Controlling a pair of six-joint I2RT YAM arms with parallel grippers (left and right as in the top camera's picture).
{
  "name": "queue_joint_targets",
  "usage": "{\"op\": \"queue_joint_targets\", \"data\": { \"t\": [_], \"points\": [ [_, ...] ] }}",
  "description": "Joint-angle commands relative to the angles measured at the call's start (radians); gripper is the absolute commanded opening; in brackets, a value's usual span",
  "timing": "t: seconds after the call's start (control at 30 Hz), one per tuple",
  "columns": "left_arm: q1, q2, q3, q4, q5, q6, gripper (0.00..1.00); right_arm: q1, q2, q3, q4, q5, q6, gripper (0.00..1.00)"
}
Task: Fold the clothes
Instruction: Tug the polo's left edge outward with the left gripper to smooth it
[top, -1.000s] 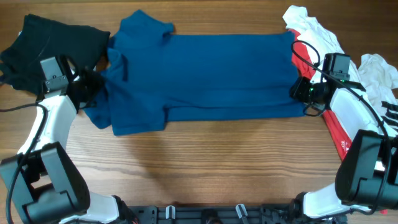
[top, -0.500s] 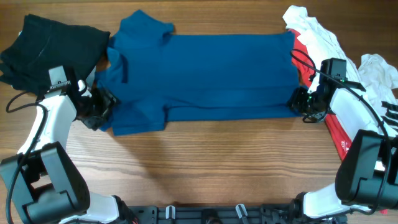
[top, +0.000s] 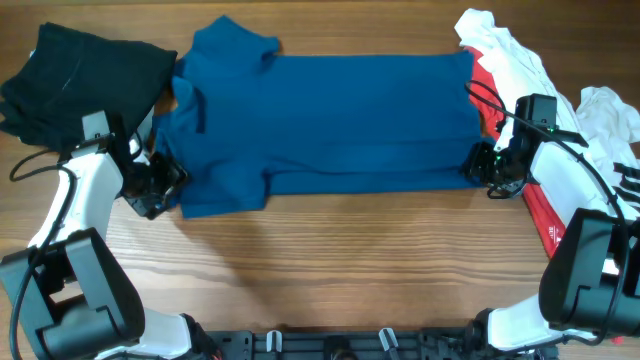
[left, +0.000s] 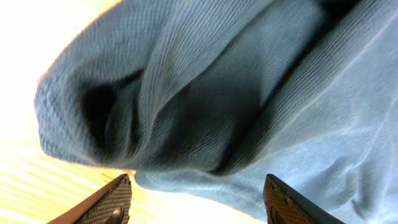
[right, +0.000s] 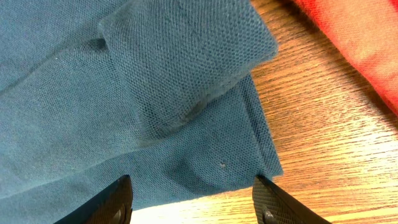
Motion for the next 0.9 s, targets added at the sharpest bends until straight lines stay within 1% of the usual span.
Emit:
{"op": "queue_joint_targets", "data": {
  "t": [0.0, 0.1, 0.27, 0.47, 0.57, 0.7, 0.77, 0.87],
  "points": [
    [-0.003, 0.004, -0.003, 0.001, -0.002, 0.017, 0.67, 0.003, 0.010, 0.001, -0.004, -0.005, -0.020, 0.62],
    [-0.013, 0.005, -0.005, 0.026, -0.045, 0.028, 0.65, 0.003, 0.010, 0.001, -0.005, -0.005, -0.020, 0.63],
    [-0.060, 0.006, -0.045, 0.089, -0.044, 0.039, 0.65, 0.003, 0.010, 0.001, -0.005, -0.005, -0.020, 0.63],
    [-0.129, 0.006, -0.075, 0.100, -0.053, 0.037, 0.56, 0.003, 0.010, 0.001, -0.005, -0.005, -0.021, 0.63],
    [-0.136, 0.006, -0.080, 0.093, -0.072, 0.037, 0.54, 0.003, 0.010, 0.001, -0.006, -0.004, -0.020, 0.63],
    [-0.136, 0.006, -0.096, 0.090, -0.132, 0.037, 0.56, 0.003, 0.010, 0.001, -0.008, -0.004, -0.021, 0.63],
    [-0.136, 0.006, -0.097, 0.090, -0.138, 0.038, 0.63, 0.003, 0.010, 0.001, -0.008, -0.004, -0.021, 0.63],
    [-0.139, -0.035, -0.051, 0.063, -0.138, 0.039, 0.65, 0.003, 0.010, 0.001, -0.008, -0.004, -0.021, 0.63]
  ]
}}
